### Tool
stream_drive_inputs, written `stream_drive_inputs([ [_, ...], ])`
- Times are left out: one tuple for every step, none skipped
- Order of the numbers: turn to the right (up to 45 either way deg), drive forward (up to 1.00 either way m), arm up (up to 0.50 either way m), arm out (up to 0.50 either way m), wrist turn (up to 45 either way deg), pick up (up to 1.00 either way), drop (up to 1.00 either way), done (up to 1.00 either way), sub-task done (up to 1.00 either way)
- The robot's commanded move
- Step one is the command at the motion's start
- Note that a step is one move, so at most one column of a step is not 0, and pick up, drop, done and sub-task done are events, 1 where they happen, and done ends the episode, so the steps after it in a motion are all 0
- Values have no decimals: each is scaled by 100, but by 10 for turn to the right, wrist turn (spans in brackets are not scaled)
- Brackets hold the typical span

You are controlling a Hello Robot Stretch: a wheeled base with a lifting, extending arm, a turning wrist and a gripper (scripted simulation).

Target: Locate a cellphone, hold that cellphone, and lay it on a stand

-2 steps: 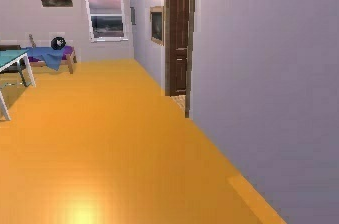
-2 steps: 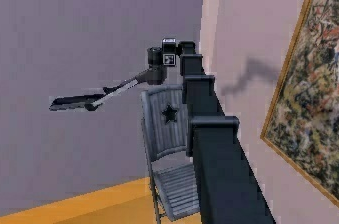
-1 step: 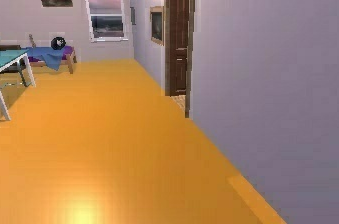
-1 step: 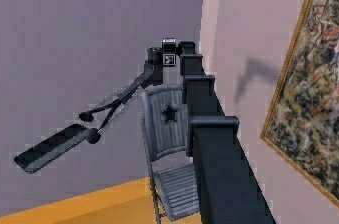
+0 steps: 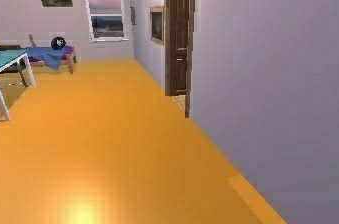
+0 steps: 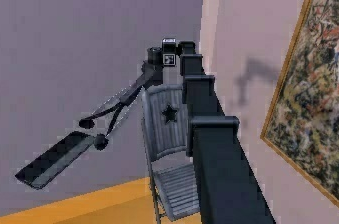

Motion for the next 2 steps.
stream_drive_inputs([
  [0,0,0,-42,0,0,0,0,0],
  [0,100,0,0,0,0,0,0,0],
])
